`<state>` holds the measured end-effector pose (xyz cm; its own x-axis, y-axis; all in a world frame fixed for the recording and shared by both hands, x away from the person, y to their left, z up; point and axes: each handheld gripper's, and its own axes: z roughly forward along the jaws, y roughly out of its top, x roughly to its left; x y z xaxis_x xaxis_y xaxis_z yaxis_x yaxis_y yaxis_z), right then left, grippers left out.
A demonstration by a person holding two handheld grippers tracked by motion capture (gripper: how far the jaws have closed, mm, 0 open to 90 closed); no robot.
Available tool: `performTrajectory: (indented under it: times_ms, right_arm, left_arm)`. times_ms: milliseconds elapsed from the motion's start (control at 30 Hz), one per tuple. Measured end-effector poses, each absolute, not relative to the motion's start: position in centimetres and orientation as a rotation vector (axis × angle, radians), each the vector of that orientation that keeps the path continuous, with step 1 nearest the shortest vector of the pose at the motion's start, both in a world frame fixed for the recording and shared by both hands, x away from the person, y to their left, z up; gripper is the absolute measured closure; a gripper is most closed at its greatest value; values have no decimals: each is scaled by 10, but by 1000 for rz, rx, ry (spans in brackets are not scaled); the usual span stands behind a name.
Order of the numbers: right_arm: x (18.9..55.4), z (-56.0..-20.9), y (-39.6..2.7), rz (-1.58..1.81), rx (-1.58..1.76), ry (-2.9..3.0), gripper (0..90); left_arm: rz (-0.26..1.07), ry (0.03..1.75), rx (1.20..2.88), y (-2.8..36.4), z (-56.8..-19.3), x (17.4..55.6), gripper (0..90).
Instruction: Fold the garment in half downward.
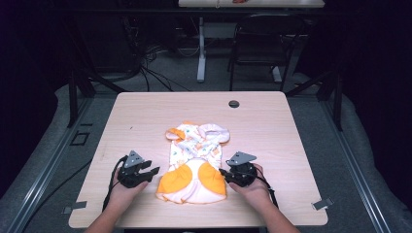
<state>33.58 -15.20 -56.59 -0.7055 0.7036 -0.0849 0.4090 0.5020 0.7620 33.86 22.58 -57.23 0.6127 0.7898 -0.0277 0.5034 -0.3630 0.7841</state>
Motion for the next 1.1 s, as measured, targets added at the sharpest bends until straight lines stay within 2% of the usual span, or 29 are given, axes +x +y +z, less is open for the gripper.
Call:
performTrajectory:
  times_ms: [500, 600, 800, 867, 1100]
  right_arm:
    - [337, -562, -149, 1058, 912, 2357, 600]
    - [339, -564, -146, 1055, 905, 2367, 628]
    - [340, -565, -137, 1049, 855, 2405, 744]
    - [340, -565, -131, 1061, 824, 2410, 800]
    - [343, -573, -121, 999, 792, 2452, 836]
  left_arm:
    - [442, 967, 2090, 218, -571, 337, 616]
    - [420, 961, 2091, 215, -572, 338, 640]
    - [405, 922, 2088, 202, -573, 340, 714]
    - [406, 898, 2086, 195, -572, 340, 790]
    - [422, 833, 2177, 179, -580, 341, 844]
